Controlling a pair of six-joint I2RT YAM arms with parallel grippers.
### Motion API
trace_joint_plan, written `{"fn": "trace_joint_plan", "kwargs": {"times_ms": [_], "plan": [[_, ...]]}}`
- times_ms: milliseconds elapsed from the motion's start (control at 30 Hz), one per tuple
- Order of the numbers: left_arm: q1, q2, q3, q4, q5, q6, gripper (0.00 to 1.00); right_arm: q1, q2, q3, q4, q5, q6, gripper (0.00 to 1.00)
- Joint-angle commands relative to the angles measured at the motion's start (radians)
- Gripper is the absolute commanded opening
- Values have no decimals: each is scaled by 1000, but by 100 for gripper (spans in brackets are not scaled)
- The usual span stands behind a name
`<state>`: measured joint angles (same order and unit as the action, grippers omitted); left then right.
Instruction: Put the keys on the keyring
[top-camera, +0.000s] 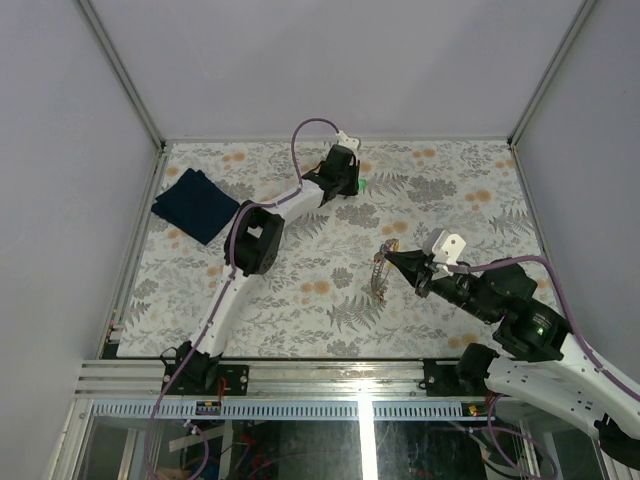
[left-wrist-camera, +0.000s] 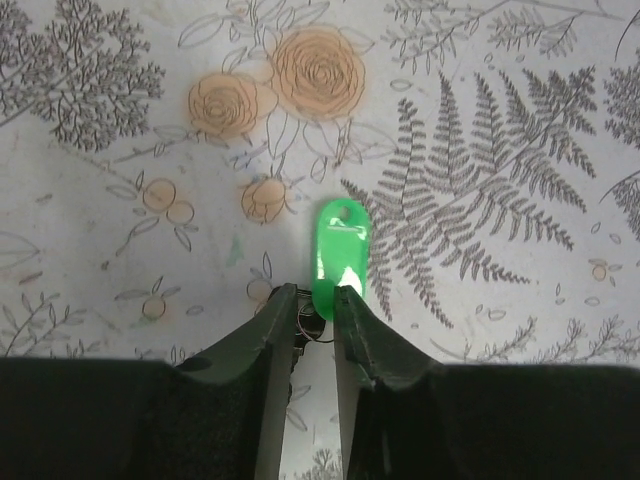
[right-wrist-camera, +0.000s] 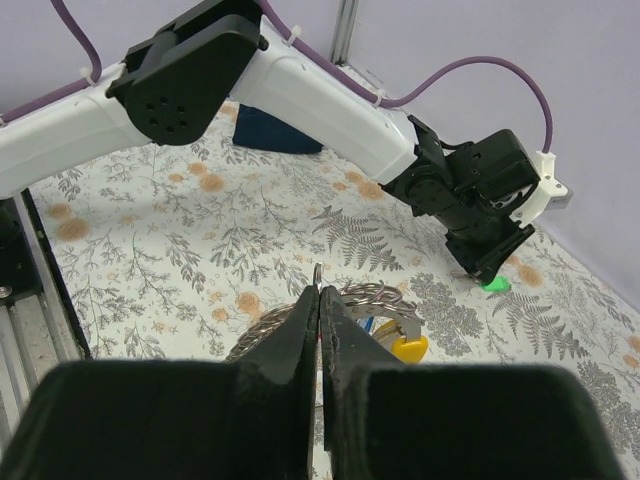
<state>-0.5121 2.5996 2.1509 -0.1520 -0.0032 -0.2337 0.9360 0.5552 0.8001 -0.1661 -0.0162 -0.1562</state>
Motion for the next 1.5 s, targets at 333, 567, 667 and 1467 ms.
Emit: {"fn": "trace_joint_plan", "kwargs": {"times_ms": [333, 567, 667, 1467], "plan": [[-42, -183, -282, -21, 67, 35, 16, 5, -15, 9, 120, -23, 28, 0], [-84, -318, -533, 16, 123, 58, 13, 4, -26, 7, 123, -29, 42, 0], [-117, -403, -664, 55, 148, 73, 12, 5, -29, 7, 124, -31, 49, 0], [-237, -1164, -1261, 150, 45, -128, 33, 4, -22, 2, 121, -30, 105, 0]]}}
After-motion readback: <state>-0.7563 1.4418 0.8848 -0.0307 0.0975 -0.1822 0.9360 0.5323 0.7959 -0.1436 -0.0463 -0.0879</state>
